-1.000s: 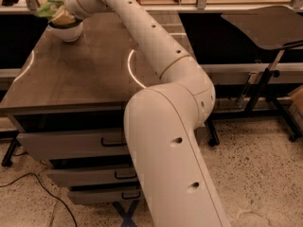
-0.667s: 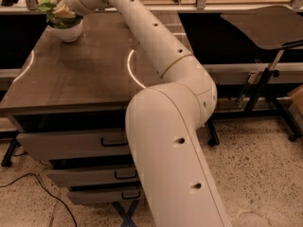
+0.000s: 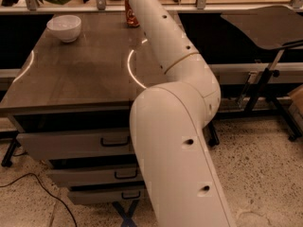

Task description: Pick green rice chip bag from white bowl and place on counter

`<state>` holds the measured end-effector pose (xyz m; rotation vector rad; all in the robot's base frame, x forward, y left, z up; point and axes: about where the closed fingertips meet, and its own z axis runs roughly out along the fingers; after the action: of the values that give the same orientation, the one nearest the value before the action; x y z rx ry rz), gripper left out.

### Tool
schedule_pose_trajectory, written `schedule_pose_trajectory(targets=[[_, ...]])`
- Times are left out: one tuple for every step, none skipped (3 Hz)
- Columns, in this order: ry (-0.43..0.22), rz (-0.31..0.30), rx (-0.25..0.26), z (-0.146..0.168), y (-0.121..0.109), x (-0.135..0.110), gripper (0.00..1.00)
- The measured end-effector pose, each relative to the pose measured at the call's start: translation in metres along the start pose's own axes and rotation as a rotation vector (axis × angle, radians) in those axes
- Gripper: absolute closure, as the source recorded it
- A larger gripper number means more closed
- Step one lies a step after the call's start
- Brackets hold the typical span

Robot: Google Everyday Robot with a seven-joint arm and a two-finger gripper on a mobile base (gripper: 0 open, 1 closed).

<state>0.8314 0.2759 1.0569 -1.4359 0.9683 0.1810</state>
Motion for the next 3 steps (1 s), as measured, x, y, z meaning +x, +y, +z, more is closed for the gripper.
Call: schedule_pose_trajectory(targets=[[-0.027, 0.014, 0.095, -0.050, -0.033, -0.003, 1.00], [-0.022, 0.062, 0.090, -0.075, -0.020, 0.005, 1.00], [-0.051, 0.127, 0.025, -0.084, 0.024, 0.006, 1.00]])
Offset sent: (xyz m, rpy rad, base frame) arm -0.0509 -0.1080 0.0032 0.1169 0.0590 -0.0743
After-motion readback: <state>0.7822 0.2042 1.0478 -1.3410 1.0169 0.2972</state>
